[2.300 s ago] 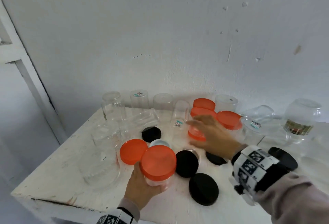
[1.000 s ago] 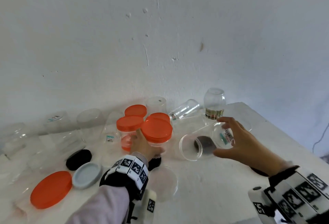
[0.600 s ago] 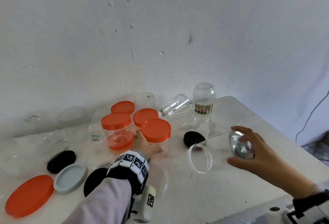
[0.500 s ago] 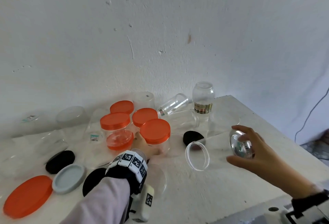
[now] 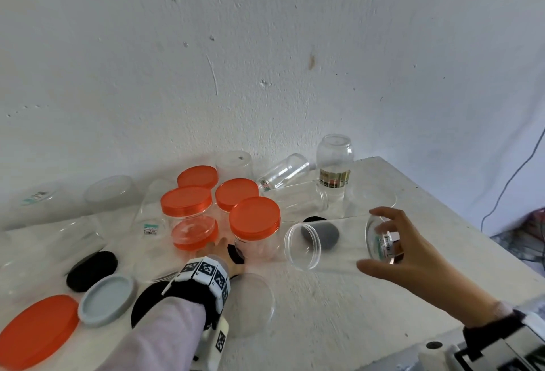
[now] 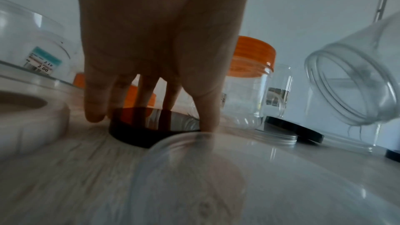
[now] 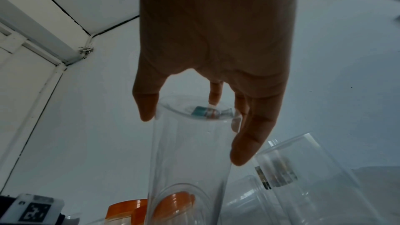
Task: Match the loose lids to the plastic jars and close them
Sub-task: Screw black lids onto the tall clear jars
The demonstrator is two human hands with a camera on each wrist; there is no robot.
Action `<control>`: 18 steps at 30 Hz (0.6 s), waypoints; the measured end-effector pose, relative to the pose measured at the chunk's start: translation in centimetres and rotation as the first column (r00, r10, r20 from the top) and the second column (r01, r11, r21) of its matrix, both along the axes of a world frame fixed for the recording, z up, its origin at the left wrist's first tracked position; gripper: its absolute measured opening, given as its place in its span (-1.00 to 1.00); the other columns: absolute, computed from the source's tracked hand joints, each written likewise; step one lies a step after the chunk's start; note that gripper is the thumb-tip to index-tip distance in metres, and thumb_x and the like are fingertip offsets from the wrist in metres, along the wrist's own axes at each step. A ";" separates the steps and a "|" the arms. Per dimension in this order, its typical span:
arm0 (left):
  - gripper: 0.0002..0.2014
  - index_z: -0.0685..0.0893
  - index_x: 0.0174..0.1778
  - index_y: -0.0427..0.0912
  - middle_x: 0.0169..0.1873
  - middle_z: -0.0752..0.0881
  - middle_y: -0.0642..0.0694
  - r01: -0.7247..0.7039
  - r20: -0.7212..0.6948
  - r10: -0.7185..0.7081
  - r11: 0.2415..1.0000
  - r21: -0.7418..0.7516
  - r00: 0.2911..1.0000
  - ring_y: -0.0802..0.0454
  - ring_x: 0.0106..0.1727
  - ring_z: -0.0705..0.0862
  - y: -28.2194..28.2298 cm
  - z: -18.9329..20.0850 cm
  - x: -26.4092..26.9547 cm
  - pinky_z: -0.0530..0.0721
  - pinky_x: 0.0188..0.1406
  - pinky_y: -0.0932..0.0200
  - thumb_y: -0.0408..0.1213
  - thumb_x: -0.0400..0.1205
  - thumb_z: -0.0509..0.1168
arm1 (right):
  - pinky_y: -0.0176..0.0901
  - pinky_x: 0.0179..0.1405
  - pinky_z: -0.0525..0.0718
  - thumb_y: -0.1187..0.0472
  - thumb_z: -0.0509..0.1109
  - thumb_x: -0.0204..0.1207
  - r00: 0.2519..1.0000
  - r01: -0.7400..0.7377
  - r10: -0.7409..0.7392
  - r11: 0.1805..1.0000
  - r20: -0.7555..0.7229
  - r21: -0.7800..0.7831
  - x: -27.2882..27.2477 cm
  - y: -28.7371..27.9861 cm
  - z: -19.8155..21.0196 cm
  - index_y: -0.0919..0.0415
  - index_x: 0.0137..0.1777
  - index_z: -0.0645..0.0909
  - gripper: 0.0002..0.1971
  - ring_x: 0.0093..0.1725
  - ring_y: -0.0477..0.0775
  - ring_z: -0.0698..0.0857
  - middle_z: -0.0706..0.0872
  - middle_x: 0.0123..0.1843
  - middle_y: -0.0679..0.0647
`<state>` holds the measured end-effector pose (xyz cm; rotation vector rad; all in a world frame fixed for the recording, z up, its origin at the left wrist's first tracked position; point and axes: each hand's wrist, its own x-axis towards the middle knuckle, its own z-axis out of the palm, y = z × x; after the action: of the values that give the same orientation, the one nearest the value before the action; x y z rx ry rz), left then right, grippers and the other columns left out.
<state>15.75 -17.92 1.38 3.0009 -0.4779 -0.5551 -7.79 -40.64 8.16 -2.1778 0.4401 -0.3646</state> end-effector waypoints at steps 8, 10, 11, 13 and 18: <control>-0.83 0.52 -0.11 -0.10 -0.10 0.64 -0.08 0.044 0.059 -0.035 0.986 -0.163 0.998 -0.05 -0.01 0.62 2.0 2.6 0.1 0.58 0.06 0.12 -0.12 0.53 0.33 | -0.42 -0.24 0.58 -0.01 0.71 0.17 0.998 -0.039 0.048 0.980 -0.042 0.194 0.6 1.3 0.0 -0.18 0.15 0.41 -0.37 0.01 -0.09 0.64 0.62 0.13 -0.13; -0.86 0.51 -0.20 -0.05 -0.20 0.58 0.01 0.036 0.046 -0.025 0.969 -0.246 0.999 0.01 -0.09 0.59 2.8 3.4 0.3 0.51 -0.10 0.20 -0.13 0.53 0.33 | -0.38 -0.20 0.61 -0.07 0.72 0.08 0.995 -0.067 0.088 0.949 -0.053 0.308 0.8 1.5 0.1 -0.14 0.18 0.43 -0.30 0.01 -0.03 0.67 0.64 0.16 -0.05; -0.83 0.55 -0.09 -0.06 -0.10 0.58 0.01 0.032 0.023 -0.027 0.959 -0.281 0.999 0.00 -0.02 0.59 3.3 3.9 0.3 0.51 -0.06 0.21 -0.11 0.50 0.35 | -0.30 -0.13 0.63 -0.10 0.69 0.02 0.992 -0.088 0.114 0.927 -0.049 0.365 0.9 1.6 0.2 -0.13 0.21 0.44 -0.26 0.01 0.03 0.69 0.64 0.17 0.02; -0.56 0.51 0.25 -0.01 0.20 0.51 -0.03 0.002 -0.012 -0.006 0.962 -0.275 1.000 -0.06 0.24 0.52 4.3 4.7 0.4 0.51 0.13 0.16 -0.05 0.46 0.39 | -0.10 -0.04 0.66 -0.11 0.63 -0.05 0.983 -0.145 0.181 0.872 -0.032 0.469 1.0 1.7 0.2 -0.16 0.27 0.47 -0.21 -0.03 0.11 0.69 0.62 0.14 0.14; -0.51 0.47 0.35 0.10 0.17 0.58 0.04 -0.031 -0.019 0.026 0.926 -0.375 0.999 0.04 0.12 0.53 6.3 6.2 0.6 0.46 -0.01 0.23 0.07 0.51 0.37 | 0.06 0.01 0.74 0.03 0.67 0.03 0.969 -0.202 0.245 0.695 0.037 0.690 1.0 1.4 -0.8 0.00 0.16 0.68 -0.39 -0.11 0.21 0.70 0.59 -0.02 0.25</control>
<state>16.36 -11.66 7.54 2.6315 -0.4760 -0.4233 -6.79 -39.21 7.38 -1.4722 0.2704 0.0192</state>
